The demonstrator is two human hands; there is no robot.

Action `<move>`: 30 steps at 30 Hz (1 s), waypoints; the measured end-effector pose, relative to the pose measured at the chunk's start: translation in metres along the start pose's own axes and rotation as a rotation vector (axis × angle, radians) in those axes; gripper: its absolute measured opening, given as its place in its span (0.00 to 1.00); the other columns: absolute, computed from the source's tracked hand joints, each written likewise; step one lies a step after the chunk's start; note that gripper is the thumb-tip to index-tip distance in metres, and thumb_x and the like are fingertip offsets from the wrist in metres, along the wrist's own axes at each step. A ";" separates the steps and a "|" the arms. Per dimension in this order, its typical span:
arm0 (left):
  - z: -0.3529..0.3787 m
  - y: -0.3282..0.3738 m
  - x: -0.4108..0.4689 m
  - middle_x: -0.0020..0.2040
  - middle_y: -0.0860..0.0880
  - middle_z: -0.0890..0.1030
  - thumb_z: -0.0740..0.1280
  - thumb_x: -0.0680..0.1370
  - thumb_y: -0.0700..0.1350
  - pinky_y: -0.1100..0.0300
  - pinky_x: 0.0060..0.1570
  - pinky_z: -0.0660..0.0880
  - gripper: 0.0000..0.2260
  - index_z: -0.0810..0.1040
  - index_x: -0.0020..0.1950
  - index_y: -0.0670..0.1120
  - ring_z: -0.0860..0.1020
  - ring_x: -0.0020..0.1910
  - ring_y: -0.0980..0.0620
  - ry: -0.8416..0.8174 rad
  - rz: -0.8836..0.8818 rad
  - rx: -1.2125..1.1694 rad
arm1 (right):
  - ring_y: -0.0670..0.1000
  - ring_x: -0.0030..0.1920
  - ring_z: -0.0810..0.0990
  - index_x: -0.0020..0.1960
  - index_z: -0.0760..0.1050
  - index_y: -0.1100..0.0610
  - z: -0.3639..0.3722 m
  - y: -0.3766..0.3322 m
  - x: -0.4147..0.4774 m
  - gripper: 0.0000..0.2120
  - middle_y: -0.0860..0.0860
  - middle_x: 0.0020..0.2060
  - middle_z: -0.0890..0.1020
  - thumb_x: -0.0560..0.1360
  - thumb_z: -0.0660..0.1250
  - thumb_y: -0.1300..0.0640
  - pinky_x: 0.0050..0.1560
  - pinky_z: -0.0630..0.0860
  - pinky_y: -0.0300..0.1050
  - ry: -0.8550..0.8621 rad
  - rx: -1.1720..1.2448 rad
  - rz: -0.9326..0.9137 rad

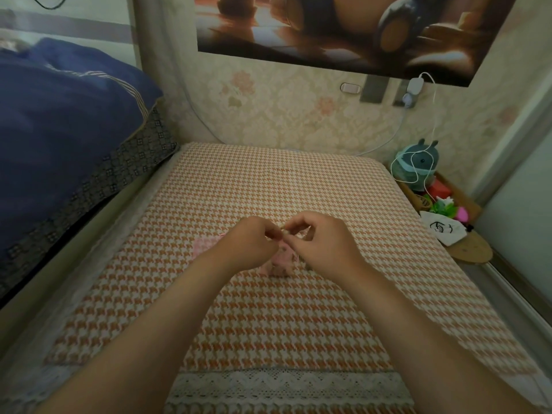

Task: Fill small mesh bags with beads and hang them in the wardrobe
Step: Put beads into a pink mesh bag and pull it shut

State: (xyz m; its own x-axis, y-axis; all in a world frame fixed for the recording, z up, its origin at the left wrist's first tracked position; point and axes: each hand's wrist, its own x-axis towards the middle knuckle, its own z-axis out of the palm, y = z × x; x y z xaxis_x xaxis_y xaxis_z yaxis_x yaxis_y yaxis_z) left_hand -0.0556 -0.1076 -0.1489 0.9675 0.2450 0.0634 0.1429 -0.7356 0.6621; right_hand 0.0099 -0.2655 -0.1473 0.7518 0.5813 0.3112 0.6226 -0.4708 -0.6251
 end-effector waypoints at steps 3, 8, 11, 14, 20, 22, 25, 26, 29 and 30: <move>-0.001 -0.003 -0.001 0.49 0.51 0.85 0.66 0.78 0.41 0.66 0.43 0.75 0.11 0.84 0.56 0.49 0.81 0.45 0.56 -0.020 0.003 -0.061 | 0.33 0.38 0.76 0.53 0.83 0.44 0.006 0.000 -0.004 0.07 0.37 0.46 0.84 0.77 0.70 0.44 0.37 0.67 0.32 -0.054 -0.126 -0.063; -0.003 -0.009 -0.003 0.47 0.55 0.84 0.66 0.77 0.40 0.67 0.46 0.73 0.11 0.85 0.55 0.50 0.80 0.46 0.59 -0.053 0.021 -0.110 | 0.40 0.48 0.76 0.58 0.82 0.41 0.012 0.004 -0.003 0.11 0.39 0.52 0.77 0.79 0.66 0.41 0.42 0.73 0.39 -0.097 -0.306 -0.116; -0.003 -0.011 -0.002 0.50 0.55 0.84 0.67 0.78 0.42 0.67 0.46 0.72 0.10 0.85 0.56 0.49 0.80 0.46 0.60 -0.046 0.025 -0.117 | 0.40 0.46 0.74 0.58 0.82 0.41 0.011 0.005 -0.001 0.11 0.39 0.53 0.75 0.80 0.64 0.42 0.37 0.65 0.35 -0.106 -0.329 -0.103; -0.002 -0.014 0.002 0.52 0.55 0.83 0.67 0.77 0.42 0.66 0.49 0.75 0.11 0.84 0.57 0.49 0.80 0.49 0.60 -0.038 0.026 -0.118 | 0.41 0.51 0.76 0.58 0.82 0.41 0.009 0.009 0.001 0.11 0.39 0.55 0.76 0.81 0.62 0.46 0.41 0.69 0.37 -0.177 -0.355 -0.107; -0.001 -0.027 0.015 0.54 0.55 0.82 0.68 0.78 0.42 0.67 0.44 0.73 0.11 0.82 0.59 0.49 0.78 0.46 0.61 0.054 0.016 -0.126 | 0.42 0.46 0.77 0.56 0.84 0.45 0.001 0.020 0.002 0.11 0.40 0.51 0.81 0.77 0.66 0.48 0.43 0.73 0.41 -0.245 -0.357 -0.095; 0.001 -0.036 0.019 0.53 0.56 0.81 0.67 0.78 0.42 0.68 0.38 0.70 0.10 0.82 0.58 0.50 0.78 0.46 0.59 0.100 -0.005 -0.104 | 0.42 0.44 0.77 0.54 0.84 0.43 -0.002 0.024 0.004 0.09 0.41 0.47 0.81 0.77 0.68 0.51 0.42 0.74 0.41 -0.216 -0.318 -0.081; 0.010 -0.051 0.024 0.54 0.55 0.80 0.67 0.79 0.42 0.66 0.36 0.72 0.10 0.82 0.58 0.51 0.78 0.47 0.56 0.127 -0.055 -0.014 | 0.39 0.40 0.75 0.54 0.85 0.43 -0.005 0.028 0.005 0.10 0.40 0.47 0.80 0.77 0.68 0.52 0.41 0.73 0.41 -0.204 -0.316 -0.070; 0.015 -0.056 0.026 0.55 0.54 0.80 0.68 0.78 0.41 0.65 0.38 0.73 0.10 0.82 0.58 0.51 0.78 0.47 0.55 0.124 -0.062 0.012 | 0.39 0.40 0.76 0.54 0.85 0.43 -0.005 0.029 0.005 0.10 0.40 0.50 0.81 0.78 0.68 0.52 0.42 0.76 0.42 -0.201 -0.328 -0.069; 0.029 -0.064 0.031 0.56 0.51 0.81 0.70 0.76 0.39 0.58 0.55 0.76 0.13 0.84 0.57 0.53 0.78 0.52 0.51 0.085 -0.006 0.122 | 0.40 0.42 0.77 0.54 0.85 0.44 -0.004 0.031 0.007 0.09 0.40 0.52 0.82 0.78 0.68 0.52 0.44 0.77 0.42 -0.196 -0.321 -0.066; 0.032 -0.066 0.033 0.54 0.51 0.82 0.71 0.75 0.38 0.55 0.60 0.75 0.14 0.84 0.56 0.53 0.78 0.53 0.50 0.066 0.028 0.154 | 0.39 0.41 0.76 0.54 0.85 0.44 -0.003 0.032 0.007 0.09 0.40 0.49 0.81 0.78 0.68 0.52 0.42 0.75 0.41 -0.197 -0.320 -0.072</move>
State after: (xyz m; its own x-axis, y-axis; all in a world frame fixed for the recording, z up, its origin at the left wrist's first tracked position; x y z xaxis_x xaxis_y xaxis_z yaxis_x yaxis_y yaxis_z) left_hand -0.0266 -0.0712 -0.2140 0.9565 0.2598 0.1327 0.1509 -0.8299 0.5370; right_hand 0.0358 -0.2784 -0.1625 0.6671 0.7221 0.1832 0.7319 -0.5895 -0.3416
